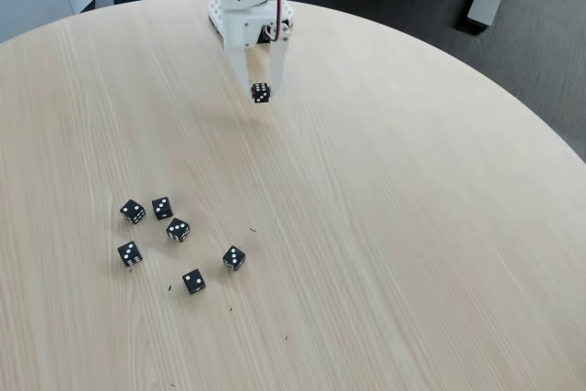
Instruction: Pick up the dice with number 6
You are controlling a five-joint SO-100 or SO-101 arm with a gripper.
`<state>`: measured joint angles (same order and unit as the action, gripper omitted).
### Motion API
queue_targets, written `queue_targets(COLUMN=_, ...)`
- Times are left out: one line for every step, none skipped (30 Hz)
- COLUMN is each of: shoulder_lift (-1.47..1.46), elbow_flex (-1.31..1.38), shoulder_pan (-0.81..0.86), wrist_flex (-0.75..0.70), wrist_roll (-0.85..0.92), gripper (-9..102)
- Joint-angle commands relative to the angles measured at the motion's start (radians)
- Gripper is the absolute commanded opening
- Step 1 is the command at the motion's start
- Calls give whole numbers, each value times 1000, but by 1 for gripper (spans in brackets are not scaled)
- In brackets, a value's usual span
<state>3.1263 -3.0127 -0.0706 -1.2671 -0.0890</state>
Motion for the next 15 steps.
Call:
queue_targets(shoulder_lift=5, elbow_flex=5, shoulder_pan=-8, wrist_flex=15, wrist_roll=-26, gripper=0)
queue_targets(shoulder_lift=5, elbow_flex=5, shoulder_pan=-8, wrist_flex=15, wrist_roll=-25, gripper=0)
queue_targets(shoulder_lift=5, elbow_flex=5, shoulder_pan=-8, wrist_flex=15, wrist_roll=-18, gripper=0)
queue_targets(shoulder_lift=5, elbow_flex=5, shoulder_pan=-8, wrist_flex=15, wrist_roll=-29, gripper=0)
queue_targets(shoulder_lift=5, elbow_flex=5, shoulder_pan=-8, wrist_flex=15, wrist_roll=-48, gripper=0)
queue_targets(shoulder_lift=5, elbow_flex=5, shoulder_pan=-8, wrist_flex=15, wrist_roll=-54, gripper=0)
queue_targets(shoulder_lift=5, elbow_flex=5, shoulder_pan=-8, wrist_flex=15, wrist_roll=-54, gripper=0)
queue_targets(shoulder_lift=3, elbow_flex=5, shoulder_pan=-8, wrist_flex=15, wrist_roll=-54, gripper=0)
queue_targets(shoulder_lift=3, elbow_flex=5, shoulder_pan=-8, wrist_flex=15, wrist_roll=-48, gripper=1)
queue_targets(shoulder_lift=2, elbow_flex=5, shoulder_pan=-8, wrist_flex=15, wrist_roll=-44, gripper=1)
queue_targets(shoulder_lift=2, elbow_flex=5, shoulder_pan=-8, wrist_flex=15, wrist_roll=-44, gripper=1)
queue_targets(shoulder_lift=2, elbow_flex=5, shoulder_pan=-8, wrist_flex=15, wrist_roll=-44, gripper=1)
queue_targets(shoulder_lift=2, elbow_flex=5, shoulder_pan=-8, wrist_flex=15, wrist_roll=-44, gripper=1)
queue_targets(shoulder_lift=2, elbow_flex=5, shoulder_pan=-6, wrist_flex=15, wrist_roll=-44, gripper=1)
queue_targets(shoulder_lift=2, elbow_flex=5, shoulder_pan=-6, wrist_flex=15, wrist_roll=-44, gripper=1)
